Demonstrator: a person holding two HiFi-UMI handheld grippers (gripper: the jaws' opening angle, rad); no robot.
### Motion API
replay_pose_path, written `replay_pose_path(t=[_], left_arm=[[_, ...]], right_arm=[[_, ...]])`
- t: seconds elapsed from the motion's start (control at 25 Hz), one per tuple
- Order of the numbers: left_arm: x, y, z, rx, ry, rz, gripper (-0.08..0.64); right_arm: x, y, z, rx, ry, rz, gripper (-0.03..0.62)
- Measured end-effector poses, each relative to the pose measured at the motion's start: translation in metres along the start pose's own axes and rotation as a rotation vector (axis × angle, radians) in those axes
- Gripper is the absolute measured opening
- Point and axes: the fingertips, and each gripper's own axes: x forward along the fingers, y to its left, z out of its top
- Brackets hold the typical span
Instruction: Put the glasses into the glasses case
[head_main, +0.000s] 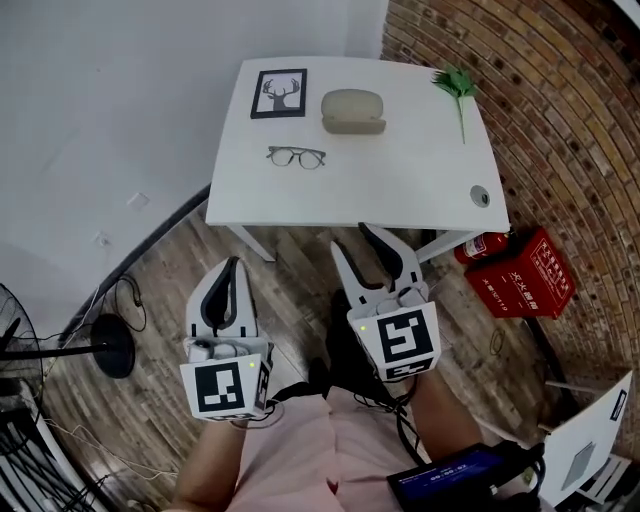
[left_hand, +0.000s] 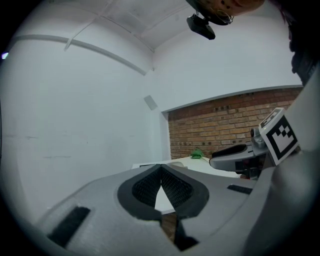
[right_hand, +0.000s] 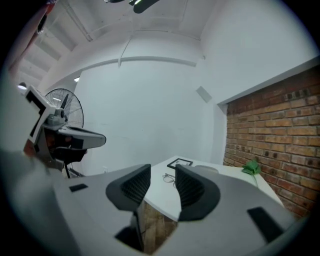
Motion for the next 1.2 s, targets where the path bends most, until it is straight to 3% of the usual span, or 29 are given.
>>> replay_pose_path(t=[0.32, 0.64, 0.96, 1.2], left_arm=[[0.118, 0.014, 0.005, 0.04, 0.027, 0.011, 0.005], [0.206, 0.019, 0.047, 0.043, -0.027, 0.047, 0.005], [0.237, 0.059, 0.075, 0.03, -0.059, 0.122, 0.005], [0.265, 0.093, 0.052, 0.004, -0.023, 0.125, 0.005]], right_arm=[[0.098, -0.066, -0.011, 0.021, 0.036, 0.07, 0.153], [0.171, -0.129, 0.033, -0.051, -0.025, 0.142, 0.141], [0.226, -0.127, 0.086, -0.139, -0.1, 0.24, 0.138], [0.268, -0.104, 0.07, -0.132, -0.03, 0.311, 0.133]])
